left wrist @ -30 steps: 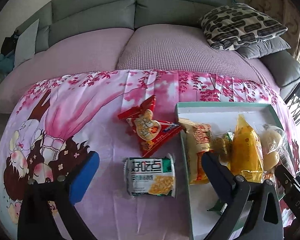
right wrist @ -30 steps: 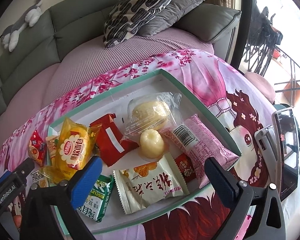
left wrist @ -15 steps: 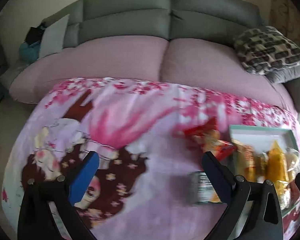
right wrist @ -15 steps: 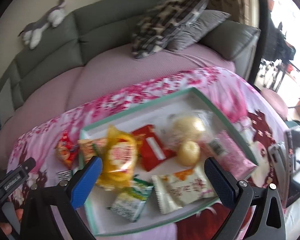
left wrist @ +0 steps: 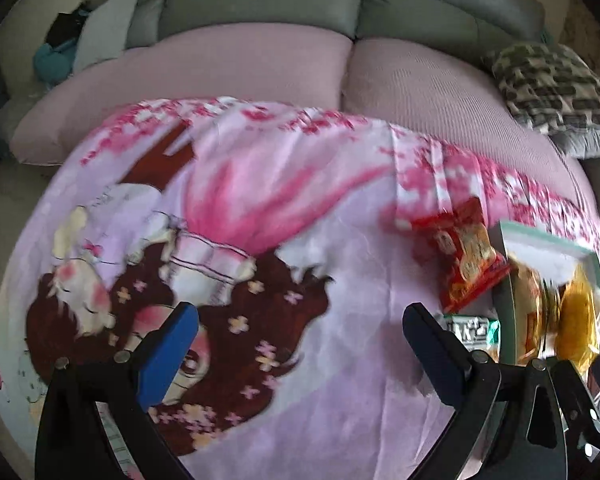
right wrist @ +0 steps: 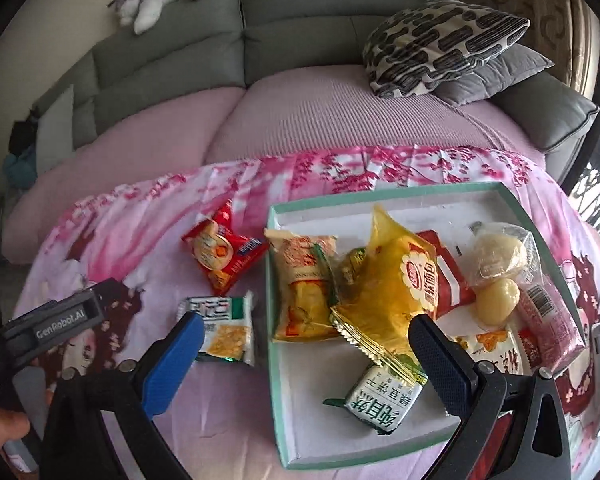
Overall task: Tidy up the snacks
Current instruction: 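Move both open tools back toward the remaining snacks, then grasp the green-white biscuit pack with left tool while right grasps the red snack bag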
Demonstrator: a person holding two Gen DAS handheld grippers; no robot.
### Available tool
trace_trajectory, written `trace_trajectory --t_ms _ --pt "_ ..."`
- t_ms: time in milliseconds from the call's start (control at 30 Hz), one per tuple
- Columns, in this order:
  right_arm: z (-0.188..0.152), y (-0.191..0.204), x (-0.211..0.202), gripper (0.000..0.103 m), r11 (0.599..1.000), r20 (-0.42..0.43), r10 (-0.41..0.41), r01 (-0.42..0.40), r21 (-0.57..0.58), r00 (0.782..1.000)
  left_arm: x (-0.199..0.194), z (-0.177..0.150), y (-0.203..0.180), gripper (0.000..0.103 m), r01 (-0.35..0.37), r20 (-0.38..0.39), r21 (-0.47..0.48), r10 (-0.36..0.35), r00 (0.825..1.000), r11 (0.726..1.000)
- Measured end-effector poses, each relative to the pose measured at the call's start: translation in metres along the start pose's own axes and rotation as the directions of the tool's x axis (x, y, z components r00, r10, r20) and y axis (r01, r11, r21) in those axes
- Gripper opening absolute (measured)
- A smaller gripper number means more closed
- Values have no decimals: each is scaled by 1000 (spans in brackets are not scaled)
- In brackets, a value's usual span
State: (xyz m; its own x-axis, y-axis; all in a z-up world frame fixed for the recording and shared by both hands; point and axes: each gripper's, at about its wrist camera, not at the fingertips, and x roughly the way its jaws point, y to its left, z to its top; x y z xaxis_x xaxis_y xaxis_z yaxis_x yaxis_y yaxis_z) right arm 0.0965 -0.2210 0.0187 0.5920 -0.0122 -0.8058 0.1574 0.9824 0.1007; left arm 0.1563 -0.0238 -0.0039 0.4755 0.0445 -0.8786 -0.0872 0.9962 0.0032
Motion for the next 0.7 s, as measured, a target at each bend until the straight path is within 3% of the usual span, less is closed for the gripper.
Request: trace_trajectory --t_ms 267,433,700 --pt "-2 -17 2 103 998 -6 -60 60 21 998 15 -9 -37 102 130 -66 59 -126 990 990" --pt "2 -43 -4 103 989 9 -123 122 87 992 16 -14 -59 102 171 -78 112 -163 984 979" --pt "3 -58 -8 103 985 13 -116 114 129 993 29 -25 -92 102 198 -138 171 -175 975 965"
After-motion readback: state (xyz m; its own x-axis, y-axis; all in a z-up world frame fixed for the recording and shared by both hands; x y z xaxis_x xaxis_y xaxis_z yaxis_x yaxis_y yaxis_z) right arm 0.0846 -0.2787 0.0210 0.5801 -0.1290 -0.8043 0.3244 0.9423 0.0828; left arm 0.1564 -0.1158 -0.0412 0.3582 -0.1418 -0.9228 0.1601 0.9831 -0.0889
